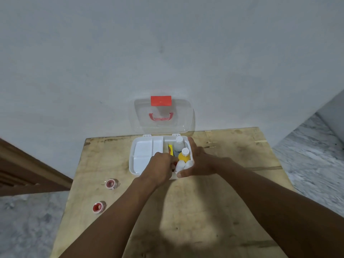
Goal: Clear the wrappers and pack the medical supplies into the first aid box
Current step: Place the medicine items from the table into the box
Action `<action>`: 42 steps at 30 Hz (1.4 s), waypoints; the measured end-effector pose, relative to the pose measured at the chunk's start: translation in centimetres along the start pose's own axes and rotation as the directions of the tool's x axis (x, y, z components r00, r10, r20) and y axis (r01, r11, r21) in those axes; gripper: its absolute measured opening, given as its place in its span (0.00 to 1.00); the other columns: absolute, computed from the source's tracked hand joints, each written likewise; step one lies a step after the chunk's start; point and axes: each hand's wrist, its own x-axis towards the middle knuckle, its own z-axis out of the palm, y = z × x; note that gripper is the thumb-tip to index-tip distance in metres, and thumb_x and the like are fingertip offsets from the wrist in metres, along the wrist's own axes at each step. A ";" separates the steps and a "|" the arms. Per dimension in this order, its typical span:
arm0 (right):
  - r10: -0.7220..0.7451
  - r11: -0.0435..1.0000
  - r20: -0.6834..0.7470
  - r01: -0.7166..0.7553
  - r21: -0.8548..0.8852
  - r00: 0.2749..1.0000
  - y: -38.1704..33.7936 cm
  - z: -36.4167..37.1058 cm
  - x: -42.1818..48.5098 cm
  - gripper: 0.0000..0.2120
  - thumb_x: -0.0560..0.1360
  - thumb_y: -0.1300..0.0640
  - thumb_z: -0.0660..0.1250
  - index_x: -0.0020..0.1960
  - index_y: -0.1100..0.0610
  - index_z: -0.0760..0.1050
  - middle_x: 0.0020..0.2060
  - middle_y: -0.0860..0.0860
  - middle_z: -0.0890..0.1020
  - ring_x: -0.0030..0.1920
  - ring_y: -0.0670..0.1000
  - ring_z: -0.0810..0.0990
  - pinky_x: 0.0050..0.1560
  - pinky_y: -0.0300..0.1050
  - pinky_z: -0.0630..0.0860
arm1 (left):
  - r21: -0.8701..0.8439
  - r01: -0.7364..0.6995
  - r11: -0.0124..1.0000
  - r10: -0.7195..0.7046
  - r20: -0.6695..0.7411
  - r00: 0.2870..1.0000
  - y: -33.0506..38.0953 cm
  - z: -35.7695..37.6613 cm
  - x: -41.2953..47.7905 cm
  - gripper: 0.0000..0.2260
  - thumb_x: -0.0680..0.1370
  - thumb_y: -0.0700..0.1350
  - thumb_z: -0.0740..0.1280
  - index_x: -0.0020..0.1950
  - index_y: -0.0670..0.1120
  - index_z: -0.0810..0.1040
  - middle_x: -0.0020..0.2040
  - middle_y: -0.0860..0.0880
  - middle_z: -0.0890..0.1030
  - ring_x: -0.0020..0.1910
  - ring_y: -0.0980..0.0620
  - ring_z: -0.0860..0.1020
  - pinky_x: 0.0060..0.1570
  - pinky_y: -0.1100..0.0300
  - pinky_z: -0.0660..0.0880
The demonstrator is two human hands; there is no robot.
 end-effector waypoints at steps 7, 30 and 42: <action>-0.068 0.995 -0.056 0.072 0.072 0.996 0.6 0.2 0.2 0.54 0.57 0.40 0.82 0.69 0.35 0.47 0.66 0.42 0.67 0.64 0.46 0.71 0.63 0.56 0.75 | -0.185 0.078 0.980 -0.149 -0.411 0.899 1.4 0.6 -5.0 0.12 0.78 0.41 0.65 0.58 0.47 0.83 0.55 0.49 0.84 0.52 0.50 0.81 0.52 0.58 0.75; -0.001 1.000 0.121 0.001 0.000 0.993 2.5 0.4 1.3 0.73 0.53 0.22 0.71 0.71 0.46 0.20 0.78 0.49 0.58 0.73 0.58 0.65 0.73 0.58 0.63 | -0.361 0.875 0.321 -0.936 -0.260 0.236 -8.0 6.7 -26.0 0.26 0.79 0.42 0.66 0.77 0.50 0.65 0.65 0.36 0.69 0.61 0.35 0.74 0.60 0.46 0.73; -0.071 0.994 0.090 0.063 0.089 0.993 1.6 0.7 0.8 0.63 0.69 0.47 0.76 0.75 0.54 0.24 0.76 0.52 0.59 0.72 0.57 0.65 0.69 0.52 0.62 | -0.441 0.832 0.338 -0.940 -0.197 0.277 -7.5 6.2 -25.1 0.31 0.75 0.37 0.68 0.77 0.49 0.64 0.64 0.39 0.77 0.63 0.39 0.75 0.55 0.52 0.74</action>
